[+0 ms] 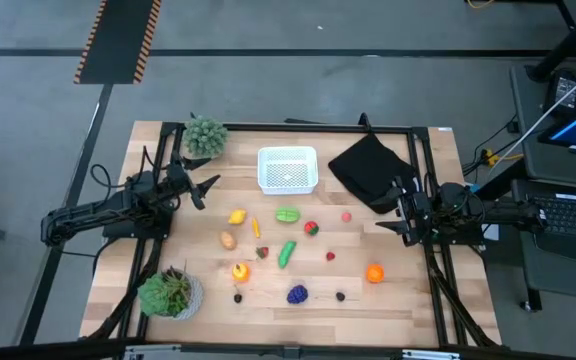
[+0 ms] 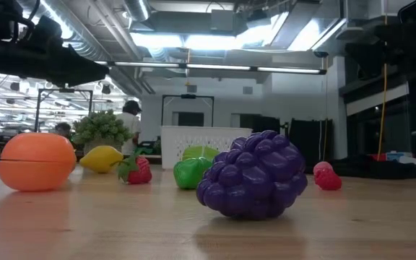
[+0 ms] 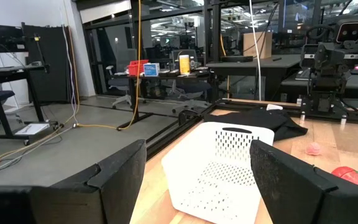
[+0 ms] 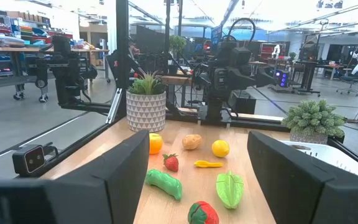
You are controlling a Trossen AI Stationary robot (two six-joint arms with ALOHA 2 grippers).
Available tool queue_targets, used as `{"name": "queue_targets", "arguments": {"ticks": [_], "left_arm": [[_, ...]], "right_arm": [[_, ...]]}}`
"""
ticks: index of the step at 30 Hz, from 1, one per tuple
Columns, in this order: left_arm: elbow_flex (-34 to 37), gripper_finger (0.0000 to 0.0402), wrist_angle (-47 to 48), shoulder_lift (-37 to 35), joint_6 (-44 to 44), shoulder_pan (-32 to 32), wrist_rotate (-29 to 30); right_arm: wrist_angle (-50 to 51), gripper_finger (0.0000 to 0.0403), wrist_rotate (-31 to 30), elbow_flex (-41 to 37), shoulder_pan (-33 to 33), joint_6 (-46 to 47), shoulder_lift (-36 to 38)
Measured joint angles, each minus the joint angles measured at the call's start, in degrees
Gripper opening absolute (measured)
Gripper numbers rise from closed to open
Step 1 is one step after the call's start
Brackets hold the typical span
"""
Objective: Pick and placing Produce into tupperware
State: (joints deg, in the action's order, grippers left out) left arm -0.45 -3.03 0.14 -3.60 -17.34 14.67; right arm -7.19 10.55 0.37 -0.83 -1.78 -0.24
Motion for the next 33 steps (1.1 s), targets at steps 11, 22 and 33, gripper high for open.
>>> {"name": "queue_targets", "arguments": {"ticks": [11,22,33], "left_arm": [[0.0,0.0279,0.0,0.0,0.0,0.0,0.0],[0.0,0.0279,0.0,0.0,0.0,0.0,0.0],[0.0,0.0279,0.0,0.0,1.1,0.0,-0.1]], "right_arm": [[0.0,0.0273,0.0,0.0,0.0,-0.1,0.0],[0.0,0.0273,0.0,0.0,0.0,0.0,0.0],[-0.1,0.0273,0.0,0.0,0.0,4.8,0.0]]}}
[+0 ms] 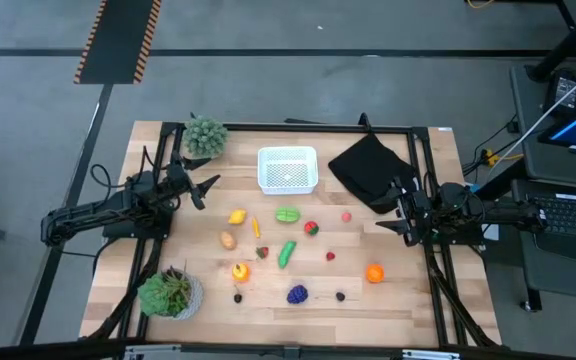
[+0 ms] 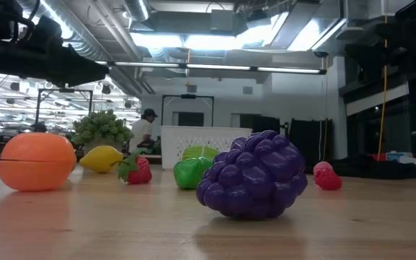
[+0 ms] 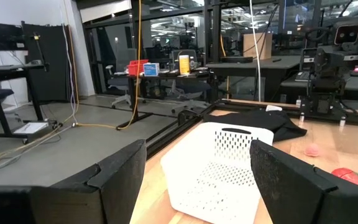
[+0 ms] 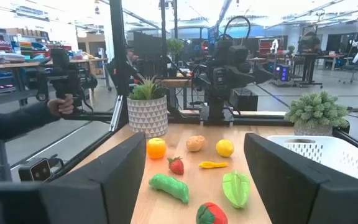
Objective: Pick and placing Produce into tupperware
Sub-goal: Put the peach into the white bin
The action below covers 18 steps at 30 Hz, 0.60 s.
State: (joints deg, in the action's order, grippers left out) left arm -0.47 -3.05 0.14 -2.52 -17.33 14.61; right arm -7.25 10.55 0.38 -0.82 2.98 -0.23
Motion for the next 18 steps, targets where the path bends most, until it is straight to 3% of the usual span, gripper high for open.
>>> {"name": "queue_targets", "arguments": {"ticks": [3,11,18], "left_arm": [[0.0,0.0279,0.0,0.0,1.6,0.0,-2.5],[0.0,0.0279,0.0,0.0,0.9,0.0,-21.0],[0.0,0.0279,0.0,1.1,0.9,0.0,-24.9]], "right_arm": [[0.7,0.0273,0.1,0.0,0.0,0.0,0.0],[4.0,0.0273,3.0,0.0,0.0,2.6,-0.7],[3.6,0.0273,6.2,0.0,0.0,2.7,-2.4]]}}
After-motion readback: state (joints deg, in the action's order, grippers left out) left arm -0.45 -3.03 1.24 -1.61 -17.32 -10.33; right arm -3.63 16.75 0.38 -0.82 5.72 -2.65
